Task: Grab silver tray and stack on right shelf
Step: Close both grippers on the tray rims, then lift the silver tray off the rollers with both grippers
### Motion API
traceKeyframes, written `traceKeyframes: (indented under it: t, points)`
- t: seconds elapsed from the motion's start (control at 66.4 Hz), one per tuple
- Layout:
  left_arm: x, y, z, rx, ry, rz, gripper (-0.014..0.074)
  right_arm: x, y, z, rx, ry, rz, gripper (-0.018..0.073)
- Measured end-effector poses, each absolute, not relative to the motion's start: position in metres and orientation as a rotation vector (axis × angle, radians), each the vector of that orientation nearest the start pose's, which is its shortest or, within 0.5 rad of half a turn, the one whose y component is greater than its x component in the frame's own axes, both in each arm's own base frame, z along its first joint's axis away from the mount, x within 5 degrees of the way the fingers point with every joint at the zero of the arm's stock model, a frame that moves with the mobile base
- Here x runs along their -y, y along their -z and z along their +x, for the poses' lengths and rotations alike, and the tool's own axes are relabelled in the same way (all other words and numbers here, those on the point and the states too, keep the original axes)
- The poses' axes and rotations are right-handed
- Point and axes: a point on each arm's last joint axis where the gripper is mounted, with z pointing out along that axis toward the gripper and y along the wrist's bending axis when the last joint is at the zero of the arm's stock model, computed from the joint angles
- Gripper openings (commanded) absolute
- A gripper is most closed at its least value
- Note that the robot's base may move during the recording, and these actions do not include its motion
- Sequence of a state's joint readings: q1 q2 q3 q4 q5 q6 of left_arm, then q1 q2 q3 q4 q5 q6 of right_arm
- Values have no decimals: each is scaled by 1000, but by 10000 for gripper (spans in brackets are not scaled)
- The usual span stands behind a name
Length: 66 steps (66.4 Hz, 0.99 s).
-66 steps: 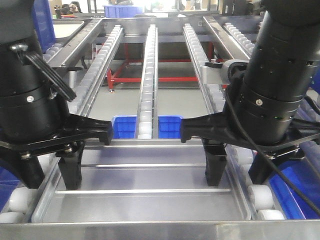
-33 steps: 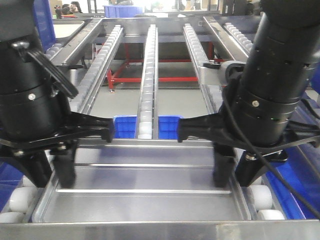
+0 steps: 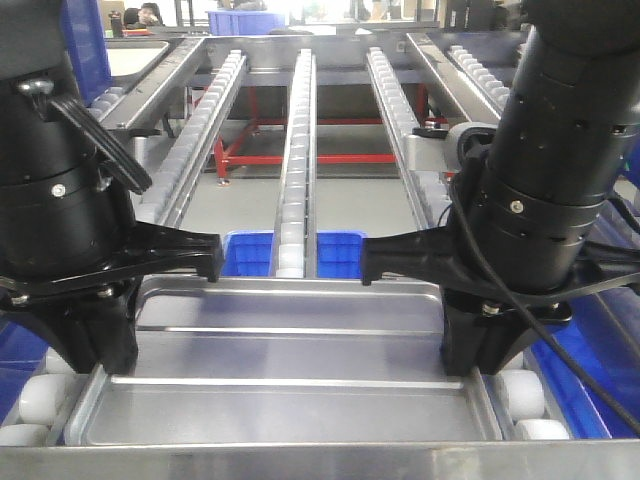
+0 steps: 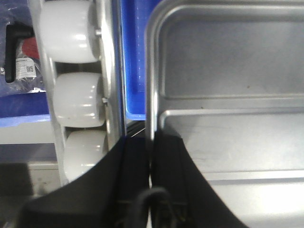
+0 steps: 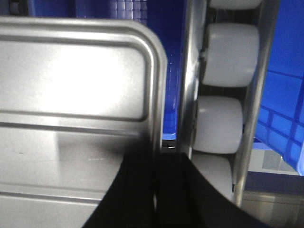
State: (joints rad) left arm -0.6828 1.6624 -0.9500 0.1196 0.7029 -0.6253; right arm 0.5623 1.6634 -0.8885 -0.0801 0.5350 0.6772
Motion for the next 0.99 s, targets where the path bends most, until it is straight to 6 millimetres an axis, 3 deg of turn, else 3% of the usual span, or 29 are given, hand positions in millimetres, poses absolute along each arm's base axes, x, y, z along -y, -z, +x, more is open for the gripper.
traceKeyframes:
  t: [0.196,0.497,0.648,0.995]
  points:
    - [187,-193,242,-2892,102,196,-101,-158,-185,259,-2820,-219,83,71]
    - [177,-238,226,-2846,185,139,-101,-155,-224,240,-2797,-254,236,77]
    - [170,-251,211,-2849,168,137,-101,-166,-232,225,-2810,-268,211,77]
    - [156,-251,154,-2846,203,110,-101,-174,-232,185,-2835,-287,230,77]
